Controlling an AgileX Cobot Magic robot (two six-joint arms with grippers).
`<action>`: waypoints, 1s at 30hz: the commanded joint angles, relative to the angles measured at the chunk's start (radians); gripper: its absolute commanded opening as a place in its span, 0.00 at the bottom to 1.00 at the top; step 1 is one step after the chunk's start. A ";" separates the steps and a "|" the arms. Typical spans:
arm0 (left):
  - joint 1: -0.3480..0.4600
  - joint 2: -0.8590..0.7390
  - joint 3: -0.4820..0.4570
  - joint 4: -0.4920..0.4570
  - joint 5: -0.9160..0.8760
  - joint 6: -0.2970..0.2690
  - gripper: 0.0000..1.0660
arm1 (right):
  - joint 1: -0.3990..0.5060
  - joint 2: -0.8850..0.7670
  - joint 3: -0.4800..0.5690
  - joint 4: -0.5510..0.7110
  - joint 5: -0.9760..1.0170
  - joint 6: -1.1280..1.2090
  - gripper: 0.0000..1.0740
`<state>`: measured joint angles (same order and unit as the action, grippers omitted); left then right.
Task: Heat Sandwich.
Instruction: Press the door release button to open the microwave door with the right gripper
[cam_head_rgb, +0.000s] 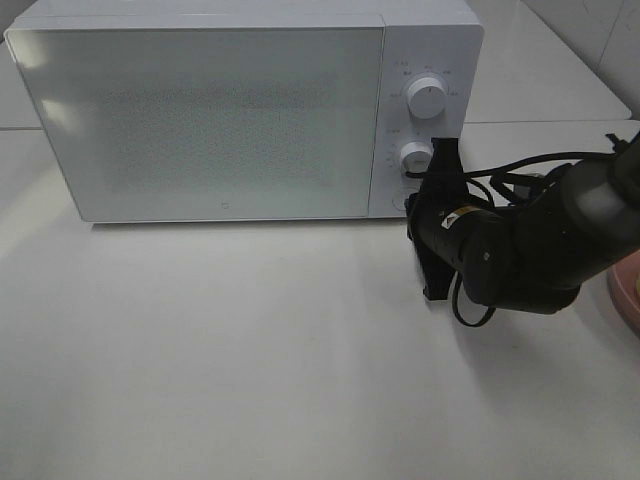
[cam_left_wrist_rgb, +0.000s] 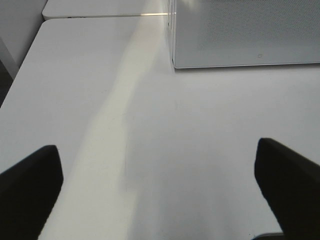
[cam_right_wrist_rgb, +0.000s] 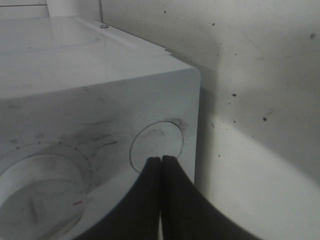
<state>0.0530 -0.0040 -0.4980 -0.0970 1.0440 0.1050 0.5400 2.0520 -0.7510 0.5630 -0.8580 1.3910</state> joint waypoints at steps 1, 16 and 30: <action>-0.001 -0.027 0.002 -0.001 -0.015 -0.003 0.95 | -0.005 0.022 -0.032 -0.003 0.011 -0.004 0.01; -0.001 -0.027 0.002 -0.001 -0.015 -0.003 0.95 | -0.053 0.047 -0.084 -0.006 0.014 -0.007 0.01; -0.001 -0.027 0.002 0.000 -0.015 -0.003 0.95 | -0.049 0.054 -0.134 -0.023 -0.127 -0.002 0.00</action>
<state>0.0530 -0.0040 -0.4980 -0.0970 1.0440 0.1050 0.4980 2.1110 -0.8480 0.5650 -0.8220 1.3960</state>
